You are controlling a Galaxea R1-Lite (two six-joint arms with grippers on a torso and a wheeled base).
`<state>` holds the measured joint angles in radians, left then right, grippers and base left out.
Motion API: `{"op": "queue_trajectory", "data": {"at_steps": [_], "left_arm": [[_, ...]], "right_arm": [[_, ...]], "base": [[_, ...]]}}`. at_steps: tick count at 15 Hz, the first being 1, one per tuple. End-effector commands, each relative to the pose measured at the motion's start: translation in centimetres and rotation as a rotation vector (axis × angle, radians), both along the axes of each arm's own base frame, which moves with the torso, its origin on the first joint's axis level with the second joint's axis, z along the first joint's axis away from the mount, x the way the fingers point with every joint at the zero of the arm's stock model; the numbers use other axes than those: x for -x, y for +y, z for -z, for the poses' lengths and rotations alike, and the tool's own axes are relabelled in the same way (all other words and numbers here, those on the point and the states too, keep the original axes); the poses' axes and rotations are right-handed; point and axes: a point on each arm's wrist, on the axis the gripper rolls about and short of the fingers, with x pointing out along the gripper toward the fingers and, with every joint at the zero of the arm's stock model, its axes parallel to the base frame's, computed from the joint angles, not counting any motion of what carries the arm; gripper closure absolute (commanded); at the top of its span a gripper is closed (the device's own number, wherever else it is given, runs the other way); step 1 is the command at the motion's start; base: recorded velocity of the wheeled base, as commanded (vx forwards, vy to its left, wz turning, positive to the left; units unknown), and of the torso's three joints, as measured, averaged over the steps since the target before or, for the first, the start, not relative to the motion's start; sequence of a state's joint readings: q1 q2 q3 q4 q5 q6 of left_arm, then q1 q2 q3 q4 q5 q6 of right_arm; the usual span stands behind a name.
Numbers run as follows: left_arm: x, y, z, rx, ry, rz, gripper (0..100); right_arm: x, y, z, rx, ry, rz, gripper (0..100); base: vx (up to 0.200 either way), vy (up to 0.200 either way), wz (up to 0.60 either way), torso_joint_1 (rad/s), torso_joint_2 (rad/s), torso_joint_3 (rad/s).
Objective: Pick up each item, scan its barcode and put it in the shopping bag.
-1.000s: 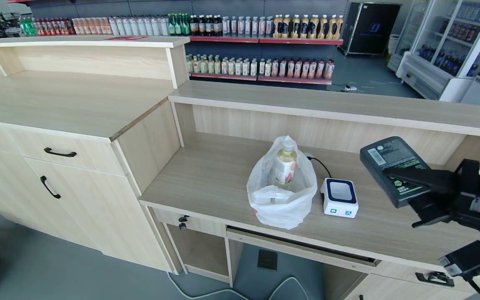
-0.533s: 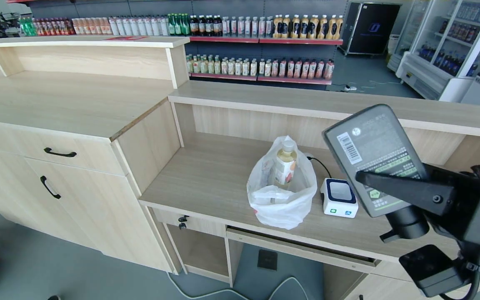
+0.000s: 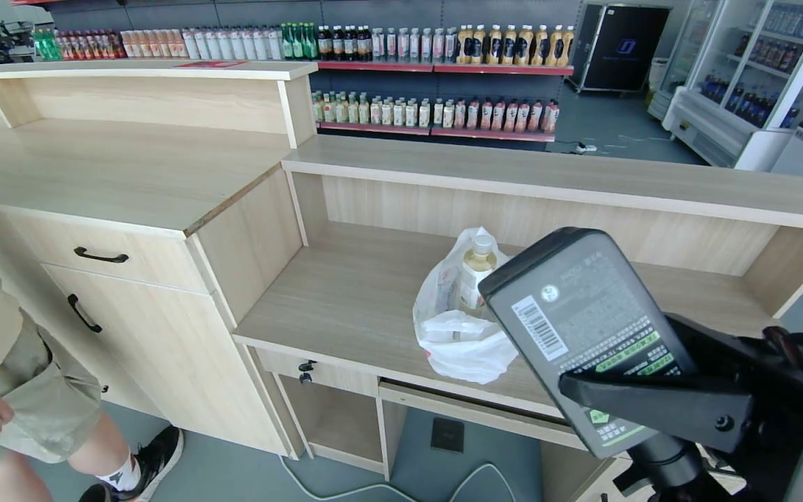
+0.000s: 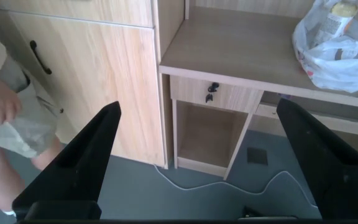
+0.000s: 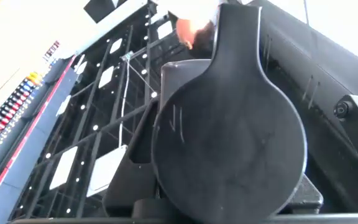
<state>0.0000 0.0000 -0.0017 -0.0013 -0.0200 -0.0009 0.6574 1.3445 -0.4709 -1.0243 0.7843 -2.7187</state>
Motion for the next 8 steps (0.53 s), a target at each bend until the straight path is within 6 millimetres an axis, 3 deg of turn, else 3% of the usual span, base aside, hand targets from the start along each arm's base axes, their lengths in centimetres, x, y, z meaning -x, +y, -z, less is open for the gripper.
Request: {"op": "queue_trajectory", "data": {"at_steps": [1, 8], "left_arm": [[0.00, 0.00, 0.00, 0.001, 0.000, 0.000, 0], [-0.01, 0.00, 0.00, 0.001, 0.001, 0.000, 0]], "right_arm": [[0.36, 0.60, 0.13, 0.003, 0.020, -0.040, 100], [1.11, 0.87, -0.19, -0.002, 0.060, -0.081, 100]], "base": [[0.000, 0.000, 0.00, 0.000, 0.00, 0.000], [0.000, 0.000, 0.00, 0.000, 0.00, 0.000]]}}
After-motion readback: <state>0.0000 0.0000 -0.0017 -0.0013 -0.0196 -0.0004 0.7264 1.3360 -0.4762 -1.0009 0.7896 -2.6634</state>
